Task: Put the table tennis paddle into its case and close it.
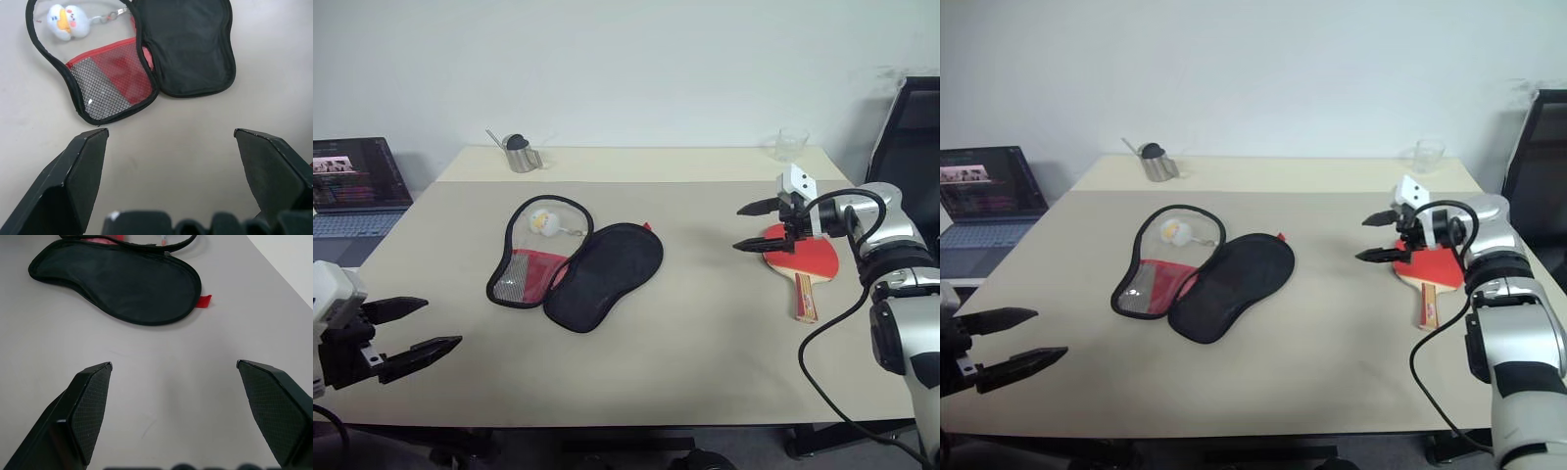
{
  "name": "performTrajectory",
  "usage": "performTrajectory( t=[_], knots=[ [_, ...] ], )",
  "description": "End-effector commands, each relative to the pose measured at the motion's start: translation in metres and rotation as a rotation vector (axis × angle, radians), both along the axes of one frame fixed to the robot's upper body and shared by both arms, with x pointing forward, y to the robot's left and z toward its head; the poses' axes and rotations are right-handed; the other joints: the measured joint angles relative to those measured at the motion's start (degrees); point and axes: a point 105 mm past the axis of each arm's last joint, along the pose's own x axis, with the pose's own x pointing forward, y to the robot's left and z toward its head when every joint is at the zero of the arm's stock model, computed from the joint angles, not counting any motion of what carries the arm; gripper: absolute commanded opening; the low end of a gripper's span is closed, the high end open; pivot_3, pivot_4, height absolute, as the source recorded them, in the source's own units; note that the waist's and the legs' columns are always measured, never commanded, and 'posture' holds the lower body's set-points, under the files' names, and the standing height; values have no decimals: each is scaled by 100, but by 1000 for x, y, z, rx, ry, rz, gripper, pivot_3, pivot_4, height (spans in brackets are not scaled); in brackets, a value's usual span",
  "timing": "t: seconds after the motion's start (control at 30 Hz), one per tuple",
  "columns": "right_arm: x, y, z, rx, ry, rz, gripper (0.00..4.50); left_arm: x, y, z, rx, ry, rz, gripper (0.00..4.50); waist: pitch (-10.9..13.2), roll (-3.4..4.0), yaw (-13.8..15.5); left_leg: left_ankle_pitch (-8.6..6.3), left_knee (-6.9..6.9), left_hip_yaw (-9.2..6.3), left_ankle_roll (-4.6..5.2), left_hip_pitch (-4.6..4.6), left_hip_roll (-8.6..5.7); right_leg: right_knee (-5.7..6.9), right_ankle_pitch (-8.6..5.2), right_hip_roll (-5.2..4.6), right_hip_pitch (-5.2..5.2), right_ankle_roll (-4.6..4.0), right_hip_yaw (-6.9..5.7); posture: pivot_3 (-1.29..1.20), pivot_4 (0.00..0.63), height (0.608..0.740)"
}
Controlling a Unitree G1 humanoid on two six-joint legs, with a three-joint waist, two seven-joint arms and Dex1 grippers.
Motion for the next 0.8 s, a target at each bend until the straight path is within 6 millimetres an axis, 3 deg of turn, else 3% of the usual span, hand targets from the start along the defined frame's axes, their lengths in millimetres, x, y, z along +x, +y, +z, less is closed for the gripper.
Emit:
performTrajectory(
  t=[0.03, 0.2, 0.53, 0.8],
  knots=[
    [1, 5, 14, -2, -55, 15, 4473, 1, -3, 7, 16, -39, -4, 4500, 0, 0, -1, 0, 0, 0, 0, 0, 0, 0, 0, 0, 0, 0, 0, 0, 150, 740],
    [0, 10, 20, 1, -66, 43, 4473, 7, -1, 11, 17, -48, -4, 4500, 0, 0, 1, 0, 0, 0, 0, 0, 1, 1, 0, 1, 0, 0, -1, 0, 150, 740],
    [-2, -12, 24, -2, -86, -20, 4473, 33, -4, 10, 17, -89, 5, 4500, 0, 0, 7, 0, 0, 1, 0, 0, 0, 1, 0, 1, 0, 0, 1, 0, 150, 740],
    [-5, -7, 19, 1, -43, 9, 4473, 59, -33, 5, -15, -95, -88, 4500, 0, -1, -1, 0, 0, 12, 0, 0, 0, 3, 2, 2, -1, 4, 14, 0, 150, 740]
  ],
)
